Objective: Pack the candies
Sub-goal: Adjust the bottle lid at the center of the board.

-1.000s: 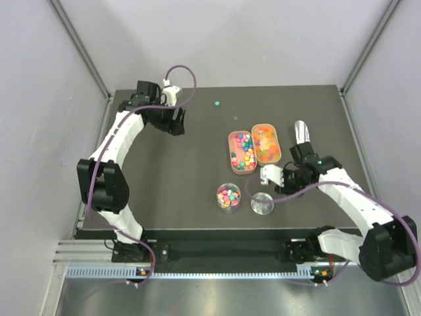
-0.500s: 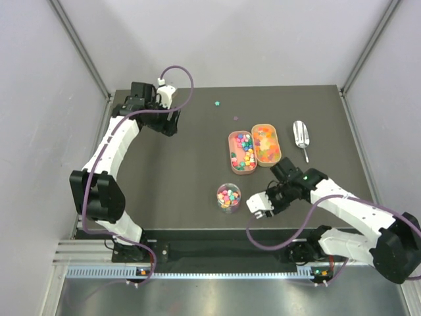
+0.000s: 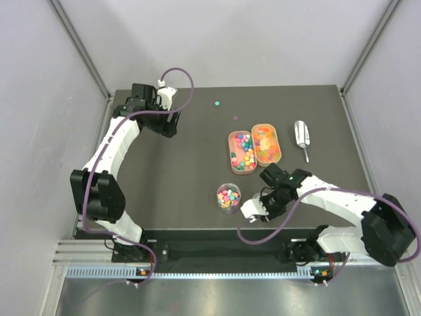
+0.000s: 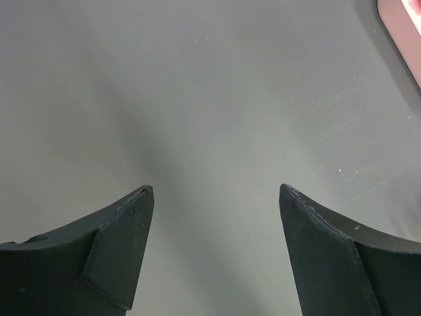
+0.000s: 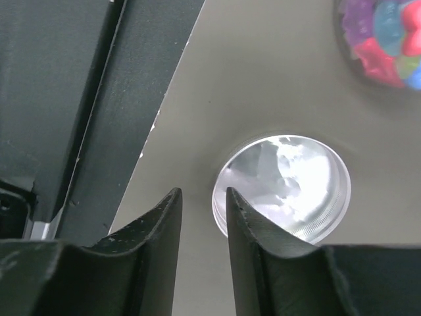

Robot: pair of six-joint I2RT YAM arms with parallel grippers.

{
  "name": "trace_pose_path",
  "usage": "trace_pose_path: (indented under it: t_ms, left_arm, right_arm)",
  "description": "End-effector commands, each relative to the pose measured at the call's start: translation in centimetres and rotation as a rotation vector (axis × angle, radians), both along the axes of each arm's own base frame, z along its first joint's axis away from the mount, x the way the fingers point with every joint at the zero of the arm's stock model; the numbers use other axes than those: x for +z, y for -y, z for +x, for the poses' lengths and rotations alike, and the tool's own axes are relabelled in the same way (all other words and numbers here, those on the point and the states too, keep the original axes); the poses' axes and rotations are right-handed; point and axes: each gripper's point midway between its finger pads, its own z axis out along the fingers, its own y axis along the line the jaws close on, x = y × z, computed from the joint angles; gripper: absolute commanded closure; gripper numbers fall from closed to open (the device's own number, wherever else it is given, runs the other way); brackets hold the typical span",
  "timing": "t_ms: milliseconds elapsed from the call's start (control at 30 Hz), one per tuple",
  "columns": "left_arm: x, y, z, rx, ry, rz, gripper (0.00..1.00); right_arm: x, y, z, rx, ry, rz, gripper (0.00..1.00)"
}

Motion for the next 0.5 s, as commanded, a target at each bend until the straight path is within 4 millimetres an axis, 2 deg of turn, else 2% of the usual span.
trace_pose_path:
  t_ms: [0,67,167,233,267,367,433,467]
  left_arm:
    - [2.0,-0.3,-0.1,0.001,0.075,-0.010,0.18]
    - [2.0,-0.3,-0.3,0.003,0.073,-0.013,0.18]
    - [1.8,-0.4,-0.3,0.006,0.069,-0.020,0.18]
    - [1.9,-0.3,-0.2,0.005,0.071,-0.024,0.18]
    - [2.0,-0.3,-0.2,0.004,0.075,-0.026,0.18]
    - [1.9,-0.3,-0.2,0.005,0.072,-0.026,0.18]
    - [1.8,-0.2,-0.2,0.003,0.071,-0.030,0.18]
    - [1.8,-0.2,-0.1,0.004,0.071,-0.031,0.18]
  right_arm:
    - [0.3,-2.1,1.5,-0.026,0.023,0.030,0.71]
    - [-0.3,-1.9,1.8,-0.040,0.024,0.007,0.79]
    - [-0.3,-1.6,2.5,-0.067,0.047,-0.019,0.99]
    - [0.6,-1.3,2.6,-0.088,0.057,-0.029,1.00]
    - [2.7,-1.8,3.5,-0.126,0.091,0.011,1.00]
    - [7.0,-1.7,3.7,-0.189,0.099,0.076,1.00]
    - [9.3,-2.2,3.6,-0.215,0.081,0.130,1.00]
    - [9.9,-1.8,3.0,-0.262,0.036,0.131,1.00]
